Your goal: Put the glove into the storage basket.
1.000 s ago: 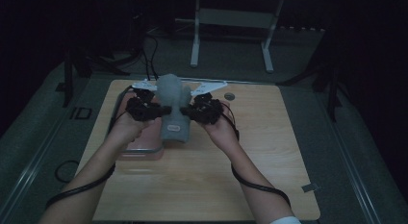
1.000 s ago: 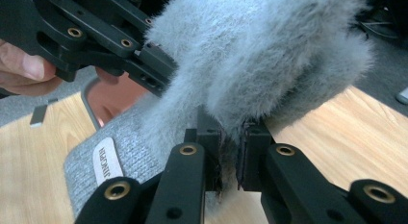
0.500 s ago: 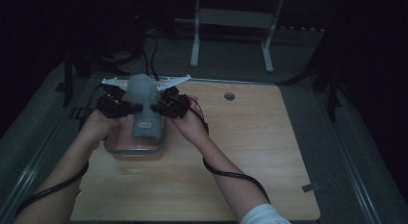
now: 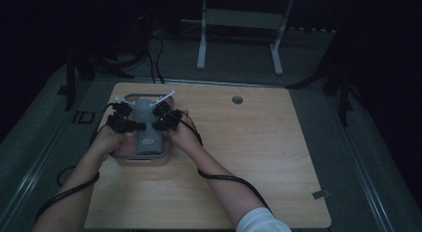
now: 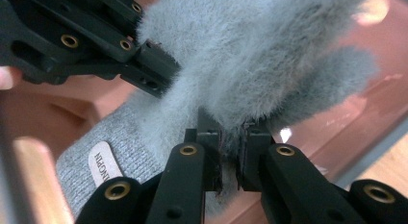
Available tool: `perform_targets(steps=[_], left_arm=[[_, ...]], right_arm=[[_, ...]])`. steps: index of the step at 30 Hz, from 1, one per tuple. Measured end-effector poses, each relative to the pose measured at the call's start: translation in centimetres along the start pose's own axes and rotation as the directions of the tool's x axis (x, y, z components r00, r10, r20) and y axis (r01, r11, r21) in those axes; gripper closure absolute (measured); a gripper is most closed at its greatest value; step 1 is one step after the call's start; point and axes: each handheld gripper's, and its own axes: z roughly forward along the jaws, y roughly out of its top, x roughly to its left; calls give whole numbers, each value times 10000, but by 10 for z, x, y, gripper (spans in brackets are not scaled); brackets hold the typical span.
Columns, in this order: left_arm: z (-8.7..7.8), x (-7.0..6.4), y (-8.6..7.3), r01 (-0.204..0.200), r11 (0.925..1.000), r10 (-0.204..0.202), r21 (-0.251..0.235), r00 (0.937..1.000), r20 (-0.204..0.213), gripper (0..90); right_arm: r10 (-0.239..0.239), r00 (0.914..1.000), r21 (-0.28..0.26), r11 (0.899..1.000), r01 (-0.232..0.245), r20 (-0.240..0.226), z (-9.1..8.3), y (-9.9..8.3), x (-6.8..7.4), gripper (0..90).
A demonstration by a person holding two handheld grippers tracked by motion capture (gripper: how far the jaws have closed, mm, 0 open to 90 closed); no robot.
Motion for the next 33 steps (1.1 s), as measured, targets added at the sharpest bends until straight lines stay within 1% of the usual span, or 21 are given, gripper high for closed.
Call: perform_targets(steps=[1,3,6,7,9,10,11,12,14,15,17,20,21,23,24,26,28,29,30,31,33], left_arm=[[0,0,0,0,10000,0,0,10000,0,802],[8,1,1,201,9993,-195,324,9996,-185,802],[17,2,2,198,9970,-166,746,9990,-426,801],[21,2,3,315,9961,-270,830,9982,-542,801],[24,2,4,350,9950,-292,932,9976,-633,801],[25,3,5,350,9948,-289,955,9975,-650,801],[27,3,5,374,9944,-309,989,9974,-656,800],[30,3,4,280,9927,-180,1173,9961,-858,799],[34,2,4,165,9904,-24,1372,9948,-1020,798],[34,2,4,165,9904,-24,1372,9948,-1020,796],[37,0,5,104,9890,58,1474,9940,-1091,789],[40,-2,6,31,9875,173,1578,9916,-1279,775],[41,-2,6,14,9871,202,1604,9910,-1326,769],[41,-2,5,-72,9873,287,1588,9906,-1335,766],[40,-2,5,-127,9877,347,1558,9896,-1395,730],[39,-3,5,-183,9897,394,1421,9883,-1476,713],[36,-5,5,-287,9937,455,1086,9868,-1555,651],[32,-6,6,-238,9962,372,836,9861,-1618,632],[29,-7,6,-267,9970,389,730,9847,-1699,582],[25,-9,7,-413,9976,510,563,9817,-1833,548],[15,-14,8,-682,9975,700,168,9821,-1747,469]], right_arm=[[0,10000,0,10000,0,0,0,0,0,828],[-30,9995,460,9989,16,302,12,0,2,828],[-17,9992,672,9977,-11,402,17,0,3,828],[-116,9986,824,9966,73,523,20,1,3,825],[-213,9971,995,9949,139,735,23,3,5,811],[-213,9971,995,9949,139,735,23,3,5,811],[-242,9963,1176,9930,144,830,24,4,4,765],[-228,9961,1209,9926,124,851,24,4,4,712],[-187,9968,1206,9927,93,774,23,4,1,630],[-187,9968,1206,9927,93,774,23,4,1,630],[-79,9976,1093,9940,4,683,19,1,-3,551],[-109,9978,1009,9949,42,660,17,0,-5,527],[-85,9980,868,9962,30,632,12,0,-5,499],[-93,9983,805,9967,46,575,11,0,-6,498],[-83,9986,614,9981,50,530,6,0,-7,482],[-154,9983,512,9986,126,554,3,0,-7,482],[43,9997,244,9997,-48,231,-3,0,-11,474],[121,9998,177,9998,-124,177,-5,0,-12,463],[112,9999,89,9999,-113,78,-8,0,-13,455],[146,9998,-146,9998,-148,-130,-13,0,-15,427],[100,9995,-319,9994,-109,-283,-19,0,-16,396]])
